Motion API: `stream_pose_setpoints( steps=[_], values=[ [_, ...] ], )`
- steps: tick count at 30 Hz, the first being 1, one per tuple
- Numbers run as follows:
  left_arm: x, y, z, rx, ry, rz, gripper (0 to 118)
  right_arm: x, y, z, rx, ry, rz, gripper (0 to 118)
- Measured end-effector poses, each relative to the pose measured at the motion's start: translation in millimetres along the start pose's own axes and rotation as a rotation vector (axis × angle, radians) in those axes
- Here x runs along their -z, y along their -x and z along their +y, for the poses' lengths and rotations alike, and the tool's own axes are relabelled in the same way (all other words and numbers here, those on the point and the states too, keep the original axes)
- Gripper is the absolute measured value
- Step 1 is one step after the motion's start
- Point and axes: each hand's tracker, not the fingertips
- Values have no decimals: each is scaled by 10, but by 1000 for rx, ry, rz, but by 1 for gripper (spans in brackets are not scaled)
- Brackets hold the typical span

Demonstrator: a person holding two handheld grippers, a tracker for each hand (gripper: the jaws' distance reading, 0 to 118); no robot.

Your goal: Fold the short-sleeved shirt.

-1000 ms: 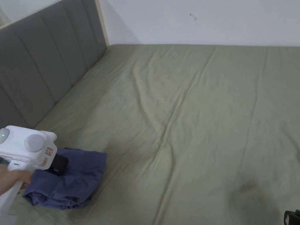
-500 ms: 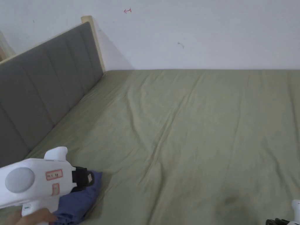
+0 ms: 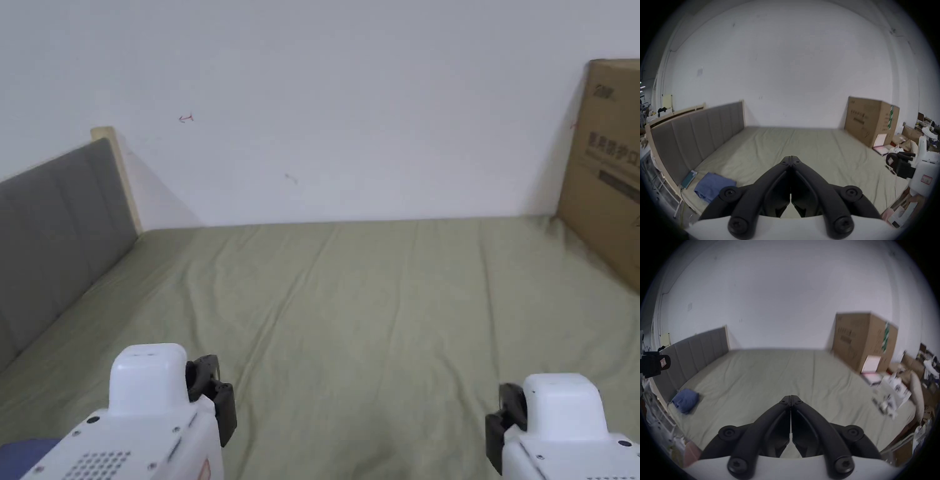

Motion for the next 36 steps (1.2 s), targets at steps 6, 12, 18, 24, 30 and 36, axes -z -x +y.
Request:
stream_pose_setpoints(
  steps=[6,12,18,24,30,36],
  values=[
    [-327,-455,73,16,-134,46,0,-383,66,296,-77,-187,-40,1],
    [-368,-651,153,87,-173,96,0,-491,-25,372,2,-216,-16,1],
    [-374,-674,134,89,-169,113,17,-463,-77,349,18,-191,-52,7],
    [-308,-651,88,69,-137,62,99,-418,-96,325,18,-189,-66,97],
    [-342,-603,117,52,-170,44,108,-396,-113,343,22,-219,-99,118],
    [-292,-503,150,-53,-107,0,108,-402,-156,329,28,-236,-84,118]
  ],
)
